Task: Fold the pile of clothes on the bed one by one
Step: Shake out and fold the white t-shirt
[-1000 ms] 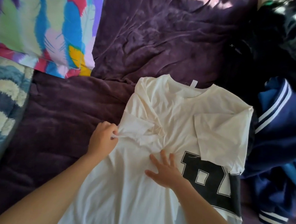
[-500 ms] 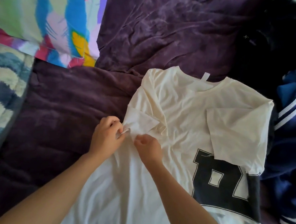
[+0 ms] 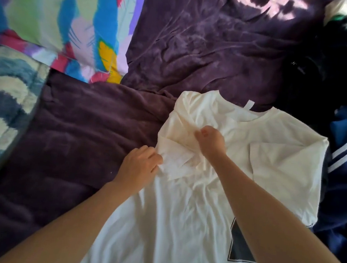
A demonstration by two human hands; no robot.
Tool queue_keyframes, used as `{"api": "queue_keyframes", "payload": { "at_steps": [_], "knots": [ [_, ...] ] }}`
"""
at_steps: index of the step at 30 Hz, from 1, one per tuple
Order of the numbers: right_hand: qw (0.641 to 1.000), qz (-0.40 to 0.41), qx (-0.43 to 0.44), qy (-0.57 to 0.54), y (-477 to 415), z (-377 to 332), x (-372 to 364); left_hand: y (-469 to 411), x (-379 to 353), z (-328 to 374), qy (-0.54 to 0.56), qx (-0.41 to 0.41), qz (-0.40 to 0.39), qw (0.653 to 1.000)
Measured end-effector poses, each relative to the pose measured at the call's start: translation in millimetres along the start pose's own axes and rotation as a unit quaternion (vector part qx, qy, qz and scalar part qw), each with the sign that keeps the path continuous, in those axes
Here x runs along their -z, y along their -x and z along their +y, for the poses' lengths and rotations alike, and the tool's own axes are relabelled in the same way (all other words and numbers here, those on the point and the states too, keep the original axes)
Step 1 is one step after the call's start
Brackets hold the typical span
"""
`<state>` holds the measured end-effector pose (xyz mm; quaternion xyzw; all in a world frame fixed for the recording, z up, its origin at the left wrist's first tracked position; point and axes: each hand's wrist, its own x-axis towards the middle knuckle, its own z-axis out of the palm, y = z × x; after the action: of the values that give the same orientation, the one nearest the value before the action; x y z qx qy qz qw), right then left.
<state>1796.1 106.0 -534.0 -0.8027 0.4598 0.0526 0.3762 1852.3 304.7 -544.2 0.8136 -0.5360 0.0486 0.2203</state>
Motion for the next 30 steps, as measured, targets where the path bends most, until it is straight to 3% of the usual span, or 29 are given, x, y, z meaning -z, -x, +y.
{"api": "queue_keyframes", "payload": {
  "at_steps": [3, 6, 9, 12, 15, 18, 20, 22, 24, 26, 28, 29, 30],
  "knots": [
    [0.987, 0.116, -0.021, -0.107, -19, -3, 20, -1, 9, 1, -0.011, -0.017, 0.051, 0.999],
    [0.994, 0.07, -0.057, -0.063, -34, -4, 28, -5, 4, 19, -0.012, -0.061, 0.094, 0.994],
    [0.991, 0.076, -0.102, -0.049, -33, 6, 26, -2, -13, 41, -0.046, -0.089, 0.037, 0.994],
    [0.99, 0.069, -0.071, -0.101, -21, 16, 23, 10, -24, 43, -0.088, -0.013, -0.024, 0.996],
    [0.996, 0.021, -0.033, -0.079, -1, 31, 18, 16, -23, 33, -0.122, 0.085, -0.072, 0.986],
    [0.989, -0.014, -0.045, -0.141, 7, 44, 22, 15, -14, 23, -0.099, 0.104, -0.081, 0.986],
    [0.965, 0.027, -0.067, -0.253, 6, 45, 30, 13, -6, 16, -0.063, 0.109, -0.052, 0.991],
    [0.95, 0.096, -0.104, -0.278, 3, 49, 35, 15, 2, 9, -0.035, 0.142, -0.034, 0.989],
    [0.978, 0.124, -0.131, -0.106, 5, 58, 34, 20, 8, 6, -0.042, 0.176, -0.055, 0.982],
    [0.977, 0.15, -0.103, 0.115, 16, 64, 31, 23, 8, 8, -0.076, 0.185, -0.083, 0.976],
    [0.945, 0.206, 0.069, 0.244, 31, 64, 27, 21, 7, 14, -0.099, 0.185, -0.119, 0.97],
    [0.909, 0.214, 0.201, 0.296, 39, 65, 24, 20, 5, 19, -0.115, 0.174, -0.136, 0.969],
    [0.862, 0.165, 0.321, 0.355, 46, 68, 20, 20, 3, 22, -0.132, 0.148, -0.141, 0.97]
  ]
}}
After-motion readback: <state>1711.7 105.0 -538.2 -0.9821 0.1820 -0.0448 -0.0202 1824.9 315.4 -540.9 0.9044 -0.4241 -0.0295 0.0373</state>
